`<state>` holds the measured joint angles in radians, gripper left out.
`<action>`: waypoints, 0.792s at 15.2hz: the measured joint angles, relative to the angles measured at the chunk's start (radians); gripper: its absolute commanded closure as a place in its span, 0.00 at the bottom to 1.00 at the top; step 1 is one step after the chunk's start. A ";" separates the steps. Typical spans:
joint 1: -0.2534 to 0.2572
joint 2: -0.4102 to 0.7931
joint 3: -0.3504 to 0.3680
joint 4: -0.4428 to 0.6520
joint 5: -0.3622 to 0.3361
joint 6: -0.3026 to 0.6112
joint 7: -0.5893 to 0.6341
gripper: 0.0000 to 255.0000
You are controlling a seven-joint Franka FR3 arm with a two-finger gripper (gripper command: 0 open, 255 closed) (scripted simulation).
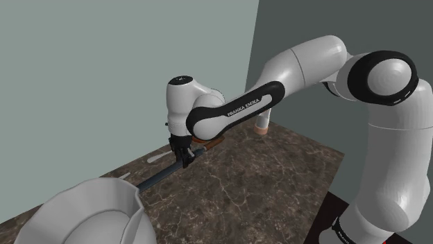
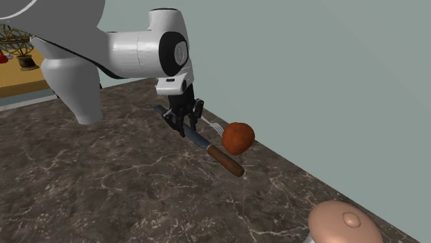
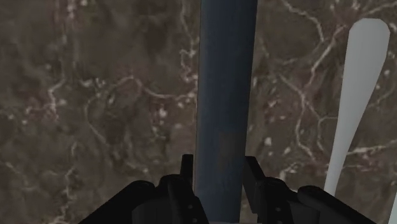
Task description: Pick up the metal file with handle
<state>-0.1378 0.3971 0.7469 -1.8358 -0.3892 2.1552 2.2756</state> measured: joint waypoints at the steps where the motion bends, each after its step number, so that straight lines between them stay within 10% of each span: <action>1: 0.000 0.000 0.000 0.000 0.000 0.000 0.000 1.00; 12: -0.016 -0.046 0.024 0.051 0.047 -0.084 -0.034 1.00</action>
<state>-0.1537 0.3509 0.7709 -1.7845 -0.3422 2.0713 2.2412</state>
